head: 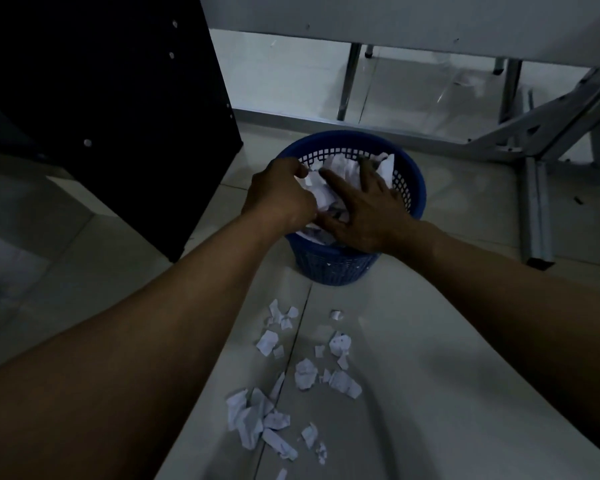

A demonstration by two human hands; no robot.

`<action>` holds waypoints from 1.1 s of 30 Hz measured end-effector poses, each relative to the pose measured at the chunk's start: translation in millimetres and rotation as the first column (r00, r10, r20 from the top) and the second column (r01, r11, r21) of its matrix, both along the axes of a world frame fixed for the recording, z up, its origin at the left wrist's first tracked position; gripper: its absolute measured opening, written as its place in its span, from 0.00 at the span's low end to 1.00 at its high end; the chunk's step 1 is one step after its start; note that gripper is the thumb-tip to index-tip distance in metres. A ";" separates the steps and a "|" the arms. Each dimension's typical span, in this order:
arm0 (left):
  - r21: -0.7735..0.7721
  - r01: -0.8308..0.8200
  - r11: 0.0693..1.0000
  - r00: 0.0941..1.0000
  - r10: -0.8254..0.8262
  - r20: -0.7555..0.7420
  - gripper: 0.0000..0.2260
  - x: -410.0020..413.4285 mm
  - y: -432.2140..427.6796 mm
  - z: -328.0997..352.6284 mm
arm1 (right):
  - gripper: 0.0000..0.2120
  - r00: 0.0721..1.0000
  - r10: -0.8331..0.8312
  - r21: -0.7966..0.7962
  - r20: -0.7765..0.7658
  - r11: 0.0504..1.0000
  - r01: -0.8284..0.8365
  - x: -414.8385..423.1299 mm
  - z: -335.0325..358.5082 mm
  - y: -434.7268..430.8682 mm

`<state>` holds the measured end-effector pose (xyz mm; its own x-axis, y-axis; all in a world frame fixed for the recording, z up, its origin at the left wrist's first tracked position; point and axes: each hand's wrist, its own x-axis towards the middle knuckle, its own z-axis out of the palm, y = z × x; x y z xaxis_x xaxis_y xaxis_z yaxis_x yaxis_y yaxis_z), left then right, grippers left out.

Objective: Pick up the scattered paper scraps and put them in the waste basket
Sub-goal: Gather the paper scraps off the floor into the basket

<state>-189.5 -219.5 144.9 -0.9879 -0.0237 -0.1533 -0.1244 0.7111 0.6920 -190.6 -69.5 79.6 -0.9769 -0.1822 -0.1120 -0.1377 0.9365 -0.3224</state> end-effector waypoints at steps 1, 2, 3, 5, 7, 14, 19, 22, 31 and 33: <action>-0.005 -0.010 1.000 1.000 0.010 -0.014 0.17 1.8 -1.6 -0.9 | 0.37 0.998 0.019 0.057 0.051 0.998 -0.022 -0.4 -3.5 -0.9; -0.005 -0.016 1.000 1.000 0.016 -0.025 0.17 3.2 -3.5 -1.7 | 0.36 0.995 0.026 0.106 0.096 0.994 -0.036 -2.7 -6.8 -0.9; -0.003 -0.021 1.000 0.999 0.021 -0.028 0.16 5.3 -5.9 -3.0 | 0.35 0.990 0.026 0.139 0.138 0.989 -0.045 -4.5 -7.8 -1.5; -0.001 -0.029 1.000 0.999 0.029 -0.033 0.15 8.6 -9.1 -6.3 | 0.34 0.986 0.015 0.157 0.168 0.987 -0.041 -7.0 -6.5 -2.4; 0.001 -0.038 0.999 0.998 0.038 -0.043 0.13 12.6 -10.0 -9.2 | 0.35 0.994 -0.020 0.129 0.107 0.992 0.006 -5.2 -1.5 -3.6; 0.012 -0.043 0.999 0.999 0.044 -0.031 0.12 18.9 -16.0 -9.5 | 0.46 0.993 -0.043 0.175 0.114 0.984 0.022 -14.2 -8.1 8.8; 0.029 -0.082 0.996 0.995 0.083 -0.053 0.08 29.4 -26.5 -14.4 | 0.29 0.959 -0.166 -0.087 -0.230 0.985 0.149 10.9 8.1 -13.0; 0.043 -0.122 0.992 0.990 0.125 -0.059 0.04 40.0 -32.5 -20.4 | 0.24 0.907 -0.097 -0.160 -0.410 0.987 0.033 26.7 8.3 -26.5; 0.020 -0.174 0.985 0.972 0.169 0.162 0.08 87.7 -63.3 -73.4 | 0.10 0.799 0.231 -0.149 -0.556 0.917 -0.369 112.9 -33.8 -54.7; -0.008 -0.153 0.988 0.957 0.150 0.248 0.10 98.0 -71.7 -88.7 | 0.10 0.859 0.294 -0.151 -0.420 0.910 -0.385 122.0 -55.9 -53.3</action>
<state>-91.5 -291.1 56.2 -0.9041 -0.1669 -0.3935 -0.3982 0.6634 0.6335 -68.6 -122.9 23.7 -0.8065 -0.4855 0.3374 -0.5880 0.7180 -0.3724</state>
